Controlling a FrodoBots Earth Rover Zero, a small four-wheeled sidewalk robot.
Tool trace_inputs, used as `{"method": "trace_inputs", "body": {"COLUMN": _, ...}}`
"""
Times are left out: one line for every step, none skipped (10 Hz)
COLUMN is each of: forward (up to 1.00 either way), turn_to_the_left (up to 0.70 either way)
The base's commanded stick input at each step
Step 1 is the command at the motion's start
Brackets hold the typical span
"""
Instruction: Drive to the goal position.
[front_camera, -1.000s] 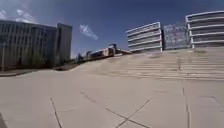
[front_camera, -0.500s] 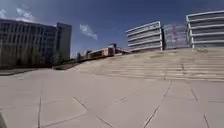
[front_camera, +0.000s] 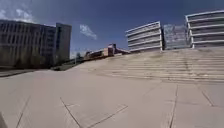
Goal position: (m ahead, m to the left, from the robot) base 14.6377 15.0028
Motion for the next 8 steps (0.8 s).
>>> {"method": "trace_inputs", "body": {"forward": 0.70, "turn_to_the_left": -0.01}}
{"method": "trace_inputs", "body": {"forward": 0.70, "turn_to_the_left": -0.01}}
{"method": "trace_inputs", "body": {"forward": 0.70, "turn_to_the_left": -0.01}}
{"method": "trace_inputs", "body": {"forward": 0.70, "turn_to_the_left": -0.01}}
{"method": "trace_inputs", "body": {"forward": 0.70, "turn_to_the_left": -0.01}}
{"method": "trace_inputs", "body": {"forward": 0.70, "turn_to_the_left": -0.01}}
{"method": "trace_inputs", "body": {"forward": 0.70, "turn_to_the_left": -0.01}}
{"method": "trace_inputs", "body": {"forward": 0.70, "turn_to_the_left": -0.01}}
